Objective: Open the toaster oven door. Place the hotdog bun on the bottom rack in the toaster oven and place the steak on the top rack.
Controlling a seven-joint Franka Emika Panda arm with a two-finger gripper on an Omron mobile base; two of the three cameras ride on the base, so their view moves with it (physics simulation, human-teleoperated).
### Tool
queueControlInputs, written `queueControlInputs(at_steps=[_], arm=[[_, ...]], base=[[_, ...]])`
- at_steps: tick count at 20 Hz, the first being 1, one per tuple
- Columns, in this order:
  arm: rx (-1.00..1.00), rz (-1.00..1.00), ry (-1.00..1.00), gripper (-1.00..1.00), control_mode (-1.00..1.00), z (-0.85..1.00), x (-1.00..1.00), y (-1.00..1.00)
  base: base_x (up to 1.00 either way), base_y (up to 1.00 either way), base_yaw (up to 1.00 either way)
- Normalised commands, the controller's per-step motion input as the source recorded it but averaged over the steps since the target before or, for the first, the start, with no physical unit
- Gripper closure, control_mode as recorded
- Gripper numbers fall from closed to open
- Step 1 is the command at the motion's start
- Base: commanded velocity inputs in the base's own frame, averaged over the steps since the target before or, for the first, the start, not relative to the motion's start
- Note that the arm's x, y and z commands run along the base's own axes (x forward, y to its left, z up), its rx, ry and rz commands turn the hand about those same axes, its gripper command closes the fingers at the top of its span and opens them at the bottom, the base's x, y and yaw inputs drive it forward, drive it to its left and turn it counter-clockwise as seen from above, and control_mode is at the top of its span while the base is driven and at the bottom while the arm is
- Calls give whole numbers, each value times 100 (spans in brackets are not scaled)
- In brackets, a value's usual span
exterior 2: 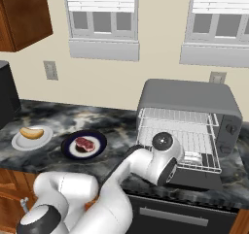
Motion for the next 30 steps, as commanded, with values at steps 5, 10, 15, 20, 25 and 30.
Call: queueControlInputs(at_steps=[5,10,15,20,25,30], arm=[[0,0,15,-100,-100,-26,-64,0],[0,-3,7,-100,-100,95,-8,11],[0,-10,15,-100,-100,88,-41,39],[9,-11,11,-100,-100,20,-10,83],[11,-8,3,-100,-100,31,1,95],[14,-3,6,-100,-100,21,0,89]], base=[[0,0,0],[0,0,0],[0,0,0],[0,0,0],[0,0,0],[0,0,0]])
